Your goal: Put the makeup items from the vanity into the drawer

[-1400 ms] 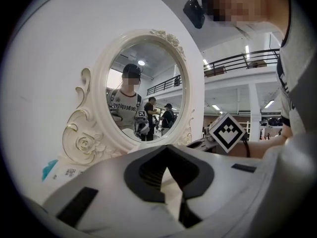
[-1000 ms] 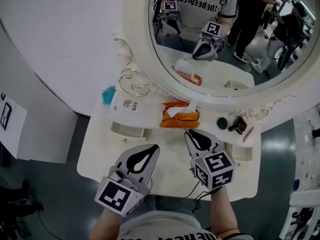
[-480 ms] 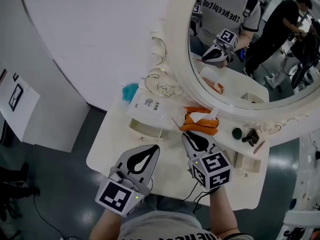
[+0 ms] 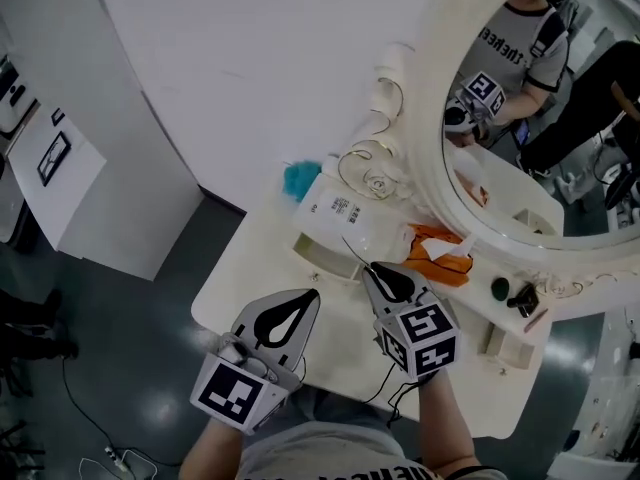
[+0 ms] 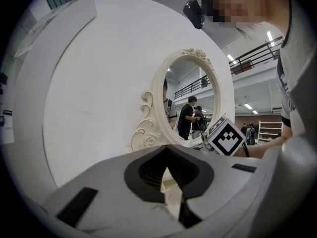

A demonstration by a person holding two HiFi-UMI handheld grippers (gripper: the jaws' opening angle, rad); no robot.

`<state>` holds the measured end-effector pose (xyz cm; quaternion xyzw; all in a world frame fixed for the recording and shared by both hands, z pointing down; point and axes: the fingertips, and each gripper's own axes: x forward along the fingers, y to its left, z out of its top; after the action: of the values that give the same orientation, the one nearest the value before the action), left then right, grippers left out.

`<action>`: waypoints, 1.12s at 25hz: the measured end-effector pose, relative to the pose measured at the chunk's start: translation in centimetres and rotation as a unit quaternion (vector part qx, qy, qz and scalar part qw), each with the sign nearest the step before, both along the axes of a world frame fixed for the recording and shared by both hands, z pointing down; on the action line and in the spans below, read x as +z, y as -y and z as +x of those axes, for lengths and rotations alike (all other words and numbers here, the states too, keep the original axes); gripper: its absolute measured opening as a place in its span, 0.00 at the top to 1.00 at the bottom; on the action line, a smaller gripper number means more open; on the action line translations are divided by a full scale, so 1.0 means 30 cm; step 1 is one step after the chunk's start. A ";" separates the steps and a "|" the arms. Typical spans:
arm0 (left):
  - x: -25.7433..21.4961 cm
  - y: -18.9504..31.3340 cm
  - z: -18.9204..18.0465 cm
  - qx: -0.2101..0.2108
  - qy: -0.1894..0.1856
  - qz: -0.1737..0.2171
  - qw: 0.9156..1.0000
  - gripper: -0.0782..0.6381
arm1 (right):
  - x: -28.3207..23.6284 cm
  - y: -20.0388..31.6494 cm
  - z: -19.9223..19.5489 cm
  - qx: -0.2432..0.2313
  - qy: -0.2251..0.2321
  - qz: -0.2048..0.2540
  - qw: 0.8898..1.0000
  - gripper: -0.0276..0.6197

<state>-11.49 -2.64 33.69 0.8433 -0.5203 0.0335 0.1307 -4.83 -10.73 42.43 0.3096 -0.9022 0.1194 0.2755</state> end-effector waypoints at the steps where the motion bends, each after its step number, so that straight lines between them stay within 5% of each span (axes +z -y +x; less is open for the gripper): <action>1: 0.004 0.000 -0.014 -0.005 -0.001 -0.002 1.000 0.87 | 0.009 0.001 -0.015 -0.005 -0.002 -0.002 1.000 0.86; 28: 0.082 0.017 -0.162 -0.060 -0.019 -0.033 0.998 0.87 | 0.225 0.000 -0.175 -0.070 -0.065 -0.049 0.994 0.85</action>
<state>-16.34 -3.15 36.16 0.8065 -0.5656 0.0269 0.1699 -10.07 -10.74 49.17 0.2393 -0.8949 0.1239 0.3557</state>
